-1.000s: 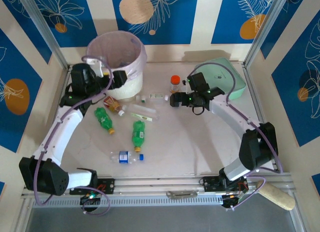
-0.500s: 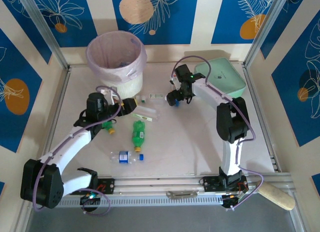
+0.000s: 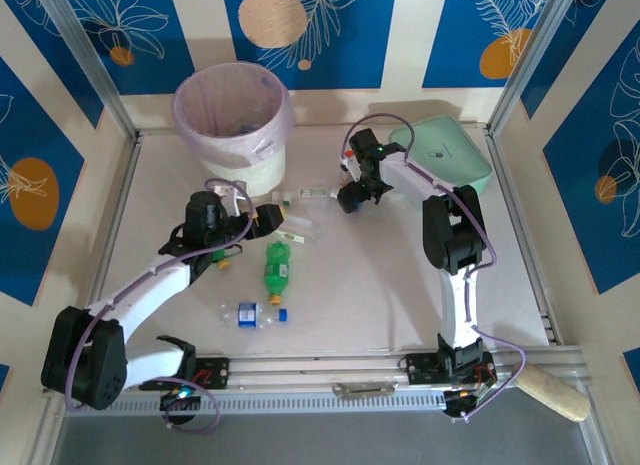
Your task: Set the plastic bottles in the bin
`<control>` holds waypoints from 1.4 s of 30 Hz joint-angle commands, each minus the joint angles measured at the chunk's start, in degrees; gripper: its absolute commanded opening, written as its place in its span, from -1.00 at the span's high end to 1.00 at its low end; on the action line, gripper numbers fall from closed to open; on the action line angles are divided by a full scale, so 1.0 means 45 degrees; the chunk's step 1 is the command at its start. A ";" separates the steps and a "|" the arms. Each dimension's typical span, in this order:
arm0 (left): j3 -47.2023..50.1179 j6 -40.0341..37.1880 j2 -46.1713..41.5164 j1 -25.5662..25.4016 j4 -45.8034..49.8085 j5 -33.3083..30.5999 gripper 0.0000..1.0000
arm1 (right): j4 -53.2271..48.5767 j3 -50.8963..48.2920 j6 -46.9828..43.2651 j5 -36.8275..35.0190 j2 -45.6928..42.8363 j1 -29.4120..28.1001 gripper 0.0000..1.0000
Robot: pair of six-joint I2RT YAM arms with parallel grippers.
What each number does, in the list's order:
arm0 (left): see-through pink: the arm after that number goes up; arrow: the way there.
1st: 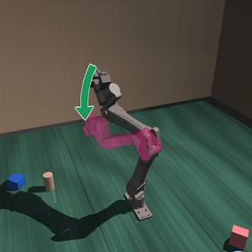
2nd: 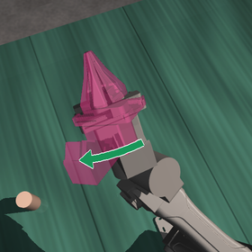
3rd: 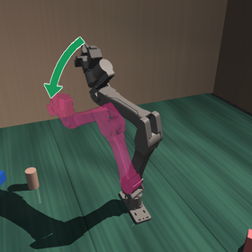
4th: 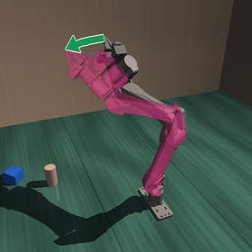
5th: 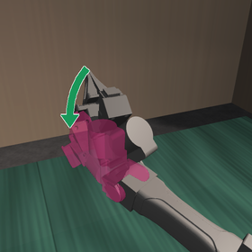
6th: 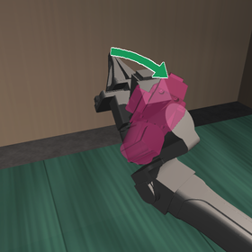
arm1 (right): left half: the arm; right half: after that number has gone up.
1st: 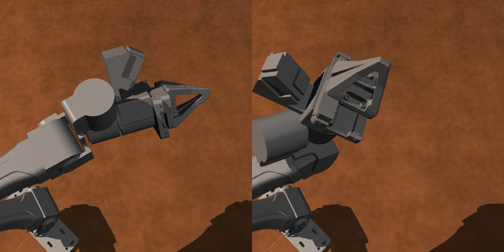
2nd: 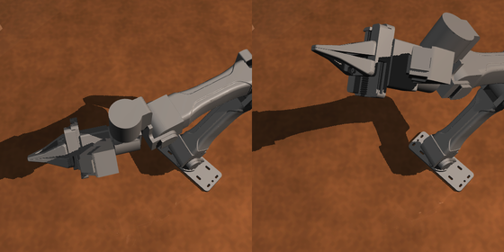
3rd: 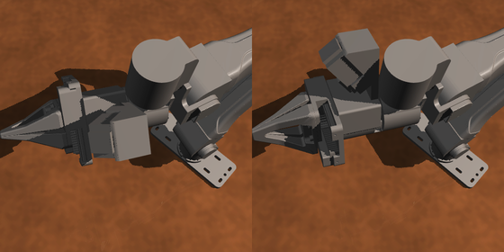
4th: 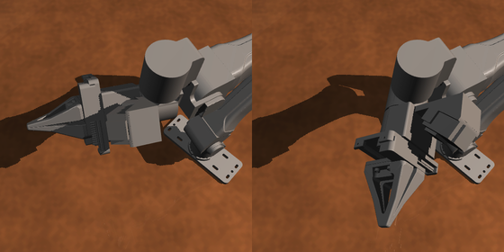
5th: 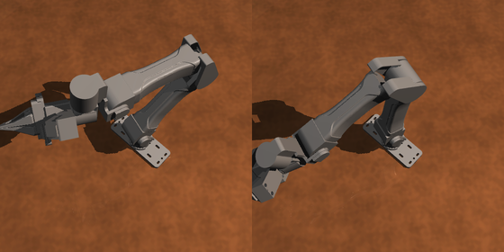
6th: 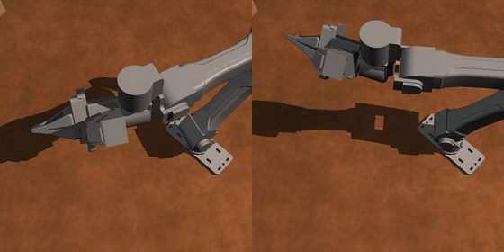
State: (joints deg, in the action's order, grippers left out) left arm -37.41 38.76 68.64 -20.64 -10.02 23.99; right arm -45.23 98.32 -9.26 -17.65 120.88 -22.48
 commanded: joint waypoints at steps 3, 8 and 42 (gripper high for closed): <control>-0.0197 0.0098 0.0305 -0.0215 -0.0410 0.0064 -0.99 | -0.0136 -0.0600 -0.0104 0.0070 -0.0126 -0.0323 -0.98; -0.0495 0.0097 0.0696 -0.0317 -0.0448 0.0109 -0.99 | 0.0053 -0.1361 0.0168 -0.0056 -0.0604 -0.0811 -0.98; -0.1358 -0.0205 0.0882 -0.0948 0.1614 -0.1613 -0.99 | 0.2147 -0.4658 0.2545 0.0936 -0.2730 -0.1294 -0.13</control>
State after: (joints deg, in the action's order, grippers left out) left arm -40.88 38.54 73.69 -23.92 -4.82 18.44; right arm -37.60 80.93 -0.32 -16.88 113.93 -27.81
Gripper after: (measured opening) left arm 0.996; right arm 0.601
